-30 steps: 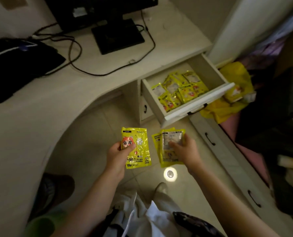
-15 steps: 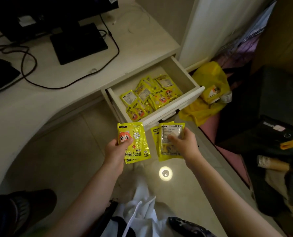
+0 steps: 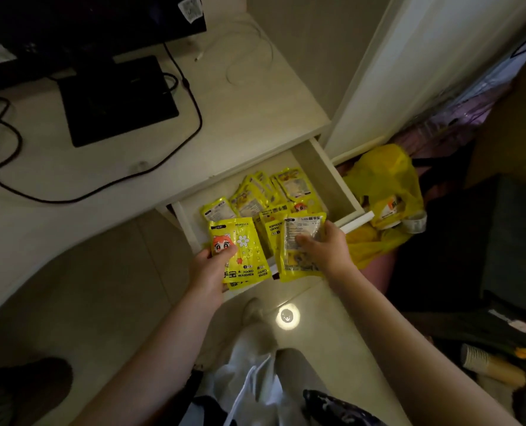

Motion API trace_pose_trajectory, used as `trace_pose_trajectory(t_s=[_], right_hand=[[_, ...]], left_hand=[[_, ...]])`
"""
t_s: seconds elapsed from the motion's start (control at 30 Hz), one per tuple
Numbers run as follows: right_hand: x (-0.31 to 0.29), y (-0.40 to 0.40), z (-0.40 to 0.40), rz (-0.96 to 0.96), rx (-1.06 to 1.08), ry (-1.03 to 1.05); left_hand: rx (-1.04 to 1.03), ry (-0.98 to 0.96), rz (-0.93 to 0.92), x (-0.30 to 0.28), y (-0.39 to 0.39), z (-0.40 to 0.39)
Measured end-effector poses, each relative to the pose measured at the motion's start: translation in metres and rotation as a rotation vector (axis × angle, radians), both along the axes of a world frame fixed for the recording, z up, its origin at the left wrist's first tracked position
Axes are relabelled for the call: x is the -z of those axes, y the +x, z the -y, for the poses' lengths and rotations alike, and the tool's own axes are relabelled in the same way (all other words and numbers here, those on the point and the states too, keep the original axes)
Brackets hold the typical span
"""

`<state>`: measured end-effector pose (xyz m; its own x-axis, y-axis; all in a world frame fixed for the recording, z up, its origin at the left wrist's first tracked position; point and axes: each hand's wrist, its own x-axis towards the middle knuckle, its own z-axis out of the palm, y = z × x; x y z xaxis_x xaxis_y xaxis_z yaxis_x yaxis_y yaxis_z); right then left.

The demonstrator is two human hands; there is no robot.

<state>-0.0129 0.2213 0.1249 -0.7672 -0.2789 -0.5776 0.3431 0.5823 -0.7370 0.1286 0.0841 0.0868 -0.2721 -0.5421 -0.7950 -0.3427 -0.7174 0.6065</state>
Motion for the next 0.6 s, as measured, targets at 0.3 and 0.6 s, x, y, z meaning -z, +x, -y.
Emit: trace_pose_trajectory(t_s=[0.3, 0.6], right_hand=[[0.018, -0.088, 0.039, 0.064, -0.162, 0.1], [0.062, -0.143, 0.077, 0.105, -0.369, 0.213]], left_hand=[[-0.129, 0.073, 0.09, 0.033, -0.057, 0.019], [-0.277, 0.064, 0.232, 0.072, -0.072, 0.042]])
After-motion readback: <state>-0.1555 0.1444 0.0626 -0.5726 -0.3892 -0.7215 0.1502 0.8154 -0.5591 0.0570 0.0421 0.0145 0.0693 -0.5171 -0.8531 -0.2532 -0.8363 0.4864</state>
